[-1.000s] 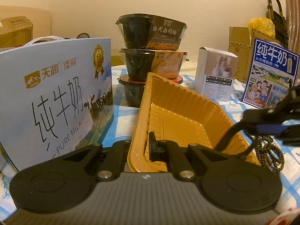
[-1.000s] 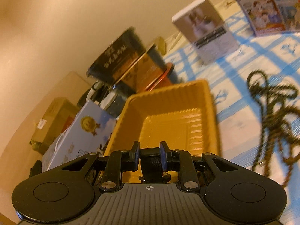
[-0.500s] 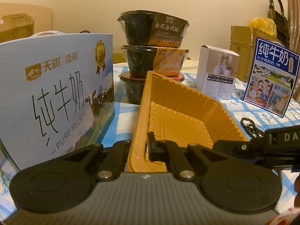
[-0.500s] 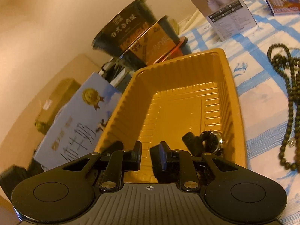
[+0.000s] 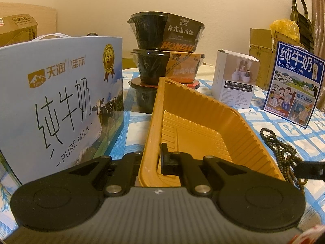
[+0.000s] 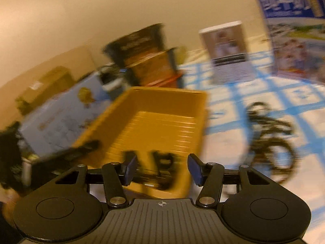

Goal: Organize jewelry

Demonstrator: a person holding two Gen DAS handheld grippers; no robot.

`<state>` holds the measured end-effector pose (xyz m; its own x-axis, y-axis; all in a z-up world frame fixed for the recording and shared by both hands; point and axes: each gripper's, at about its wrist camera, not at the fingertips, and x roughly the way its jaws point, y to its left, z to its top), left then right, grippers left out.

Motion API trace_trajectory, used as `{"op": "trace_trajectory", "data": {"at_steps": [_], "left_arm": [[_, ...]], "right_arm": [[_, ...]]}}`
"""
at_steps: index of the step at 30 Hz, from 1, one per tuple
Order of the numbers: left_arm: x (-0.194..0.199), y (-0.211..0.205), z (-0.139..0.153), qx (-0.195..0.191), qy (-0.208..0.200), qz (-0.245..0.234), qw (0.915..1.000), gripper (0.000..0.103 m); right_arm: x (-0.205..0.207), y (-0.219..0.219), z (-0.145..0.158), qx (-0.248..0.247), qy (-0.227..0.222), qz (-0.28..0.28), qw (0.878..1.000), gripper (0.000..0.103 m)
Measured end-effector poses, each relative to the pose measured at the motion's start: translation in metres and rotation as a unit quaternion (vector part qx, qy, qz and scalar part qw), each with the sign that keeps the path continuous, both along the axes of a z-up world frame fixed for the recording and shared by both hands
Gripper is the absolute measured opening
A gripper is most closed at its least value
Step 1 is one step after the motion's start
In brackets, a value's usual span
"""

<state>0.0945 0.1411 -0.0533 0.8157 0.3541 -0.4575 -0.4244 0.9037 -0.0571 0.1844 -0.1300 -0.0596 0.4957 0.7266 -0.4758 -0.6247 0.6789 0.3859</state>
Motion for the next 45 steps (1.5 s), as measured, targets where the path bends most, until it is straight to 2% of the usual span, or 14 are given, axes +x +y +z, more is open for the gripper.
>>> {"op": "trace_trajectory", "data": {"at_steps": [2,3,4,7,14,30,38,45], "left_arm": [[0.0,-0.001,0.001,0.001,0.0,0.0,1.0,0.005],[-0.001,-0.001,0.001,0.001,-0.001,0.0,1.0,0.005],[0.0,-0.001,0.001,0.002,-0.001,0.0,1.0,0.005],[0.0,-0.002,0.002,0.003,0.0,0.0,1.0,0.005],[0.0,-0.001,0.002,0.004,0.001,-0.001,1.0,0.005],[0.0,-0.001,0.002,0.002,0.001,-0.001,1.0,0.005],[0.002,-0.002,0.003,0.004,-0.001,-0.004,1.0,0.005],[0.002,-0.002,0.003,0.004,-0.001,-0.004,1.0,0.005]], "right_arm": [[0.005,-0.012,-0.008,-0.031,0.0,-0.023,0.999,0.042],[0.009,-0.017,-0.012,-0.039,0.01,-0.03,0.999,0.028],[0.012,-0.022,-0.015,-0.043,0.019,-0.038,0.998,0.02],[0.017,-0.029,-0.02,-0.048,0.023,-0.051,0.997,0.017],[0.017,-0.022,-0.024,-0.072,0.017,-0.053,0.996,0.016],[0.025,-0.037,-0.026,-0.096,0.014,-0.083,0.992,0.017],[0.028,-0.034,-0.026,-0.138,-0.024,-0.08,0.987,0.017],[0.036,-0.022,-0.033,-0.192,-0.072,-0.053,0.977,0.017]]}}
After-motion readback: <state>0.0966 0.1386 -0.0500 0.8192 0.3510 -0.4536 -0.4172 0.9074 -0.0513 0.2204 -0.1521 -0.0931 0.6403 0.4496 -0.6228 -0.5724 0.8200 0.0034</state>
